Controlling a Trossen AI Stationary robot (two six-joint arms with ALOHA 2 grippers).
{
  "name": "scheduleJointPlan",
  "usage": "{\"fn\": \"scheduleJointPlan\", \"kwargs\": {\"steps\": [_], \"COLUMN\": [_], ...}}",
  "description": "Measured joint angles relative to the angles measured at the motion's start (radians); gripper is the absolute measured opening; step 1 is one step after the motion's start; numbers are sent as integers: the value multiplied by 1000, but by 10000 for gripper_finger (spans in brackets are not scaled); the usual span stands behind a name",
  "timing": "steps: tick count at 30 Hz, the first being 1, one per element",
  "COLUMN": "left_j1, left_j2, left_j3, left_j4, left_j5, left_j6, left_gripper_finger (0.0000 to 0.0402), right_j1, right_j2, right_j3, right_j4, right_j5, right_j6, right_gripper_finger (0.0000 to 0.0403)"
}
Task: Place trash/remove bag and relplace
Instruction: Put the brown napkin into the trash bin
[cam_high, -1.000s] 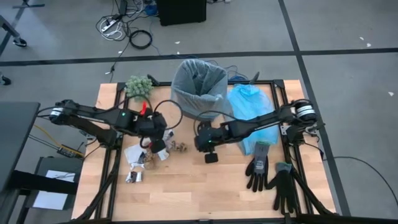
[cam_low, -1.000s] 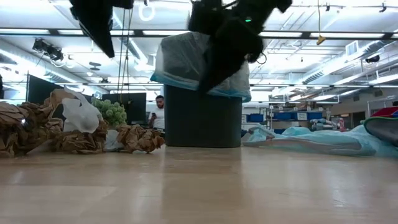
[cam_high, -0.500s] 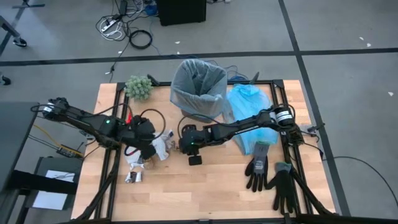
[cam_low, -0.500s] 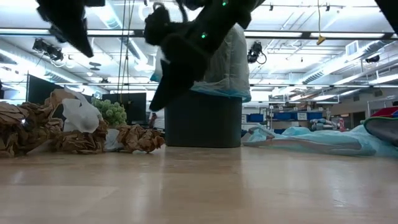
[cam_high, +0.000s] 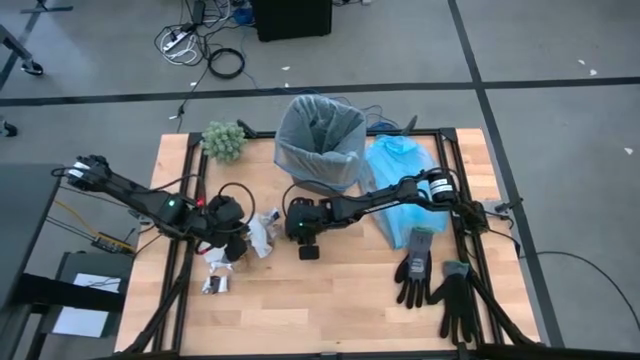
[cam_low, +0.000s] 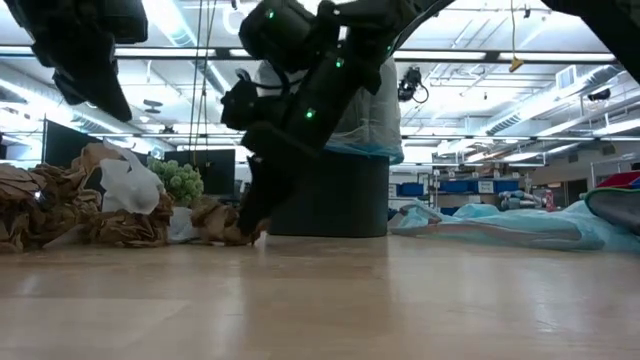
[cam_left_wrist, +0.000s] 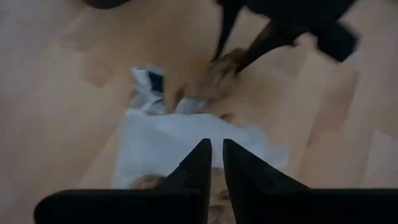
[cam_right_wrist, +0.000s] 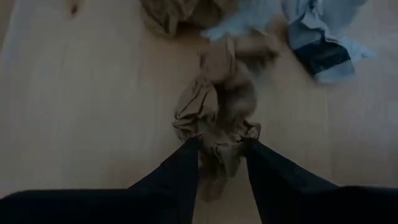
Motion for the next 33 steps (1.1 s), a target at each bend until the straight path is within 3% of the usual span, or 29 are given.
{"fn": "scheduleJointPlan", "kwargs": {"steps": [8, 18, 23, 33], "left_j1": [0, 0, 2, 2], "left_j2": [6, 6, 6, 6], "left_j3": [-39, -39, -39, -39], "left_j4": [133, 231, 264, 403], "left_j5": [4, -6, -18, -42], "left_j6": [20, 81, 99, 124], "left_gripper_finger": [51, 51, 51, 51], "right_j1": [-11, -3, 1, -10], "right_j2": [2, -32, -121, -361], "right_j3": [0, -5, -5, -3], "right_j4": [-21, -53, -58, -72], "right_j5": [-21, -39, -37, 96], "right_j6": [20, 94, 95, 84], "right_gripper_finger": [10, 1, 1, 0]}}
